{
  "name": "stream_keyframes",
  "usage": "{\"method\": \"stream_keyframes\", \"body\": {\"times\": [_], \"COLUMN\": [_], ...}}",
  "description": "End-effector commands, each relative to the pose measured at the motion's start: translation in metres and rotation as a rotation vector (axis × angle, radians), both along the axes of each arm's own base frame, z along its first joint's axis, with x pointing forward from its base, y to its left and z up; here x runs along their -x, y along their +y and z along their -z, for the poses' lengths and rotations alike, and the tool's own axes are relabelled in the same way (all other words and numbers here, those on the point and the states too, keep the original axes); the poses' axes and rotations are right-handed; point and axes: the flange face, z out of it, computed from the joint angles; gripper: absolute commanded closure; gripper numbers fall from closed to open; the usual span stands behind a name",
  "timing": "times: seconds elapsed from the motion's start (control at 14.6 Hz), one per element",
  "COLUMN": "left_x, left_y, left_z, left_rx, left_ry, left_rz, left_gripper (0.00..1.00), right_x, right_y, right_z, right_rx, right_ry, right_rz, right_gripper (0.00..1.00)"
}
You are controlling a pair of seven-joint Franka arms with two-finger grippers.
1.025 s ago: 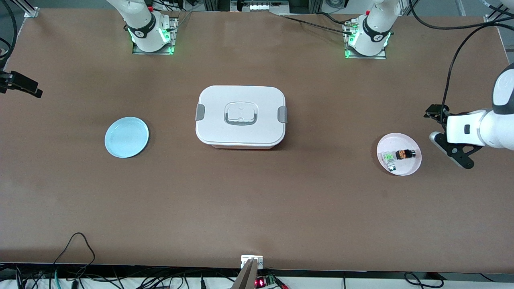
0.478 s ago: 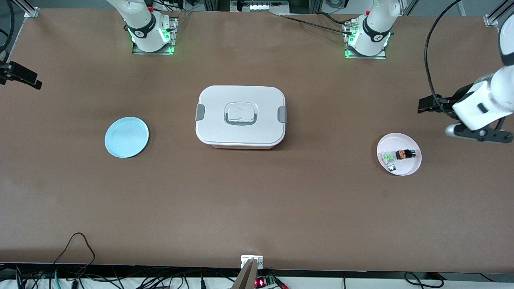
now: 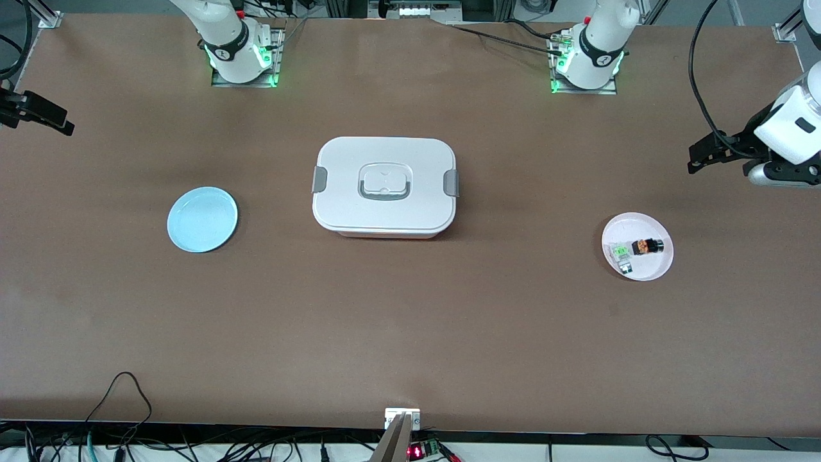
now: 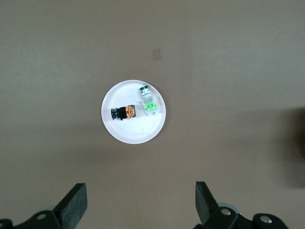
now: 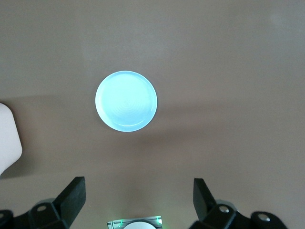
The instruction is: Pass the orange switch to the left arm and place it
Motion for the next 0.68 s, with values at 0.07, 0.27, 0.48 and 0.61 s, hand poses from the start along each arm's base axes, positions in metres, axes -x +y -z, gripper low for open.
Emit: {"method": "stream_keyframes", "body": {"times": [0.07,0.27,0.48,0.61], "left_x": [-0.016,-0.017,-0.017,-0.017], "left_y": [-0.016,-0.022,-0.018,-0.018], "left_z": [-0.011,-0.014,-0.014,-0.014], "left_rx": [-0.004,-0.006,-0.017,-0.017], "left_ry": [0.045,0.047,0.051,0.051], "left_rz": [-0.015,0.002,0.007,0.008], "left_gripper": [0.0,0.0,0.0,0.0], "right_x": [0.007,0.007,0.007,0.006], "right_y": [0.002,0.003,0.003,0.002], "right_z": [-0.001,0.0,0.0,0.0], "right_rx": [-0.009,-0.01,-0.01,-0.011], "right_ry": [-0.018,-0.014,-0.014,-0.012], "right_rz": [0.009,0.007,0.007,0.009], "right_gripper": [0.0,0.0,0.0,0.0]}}
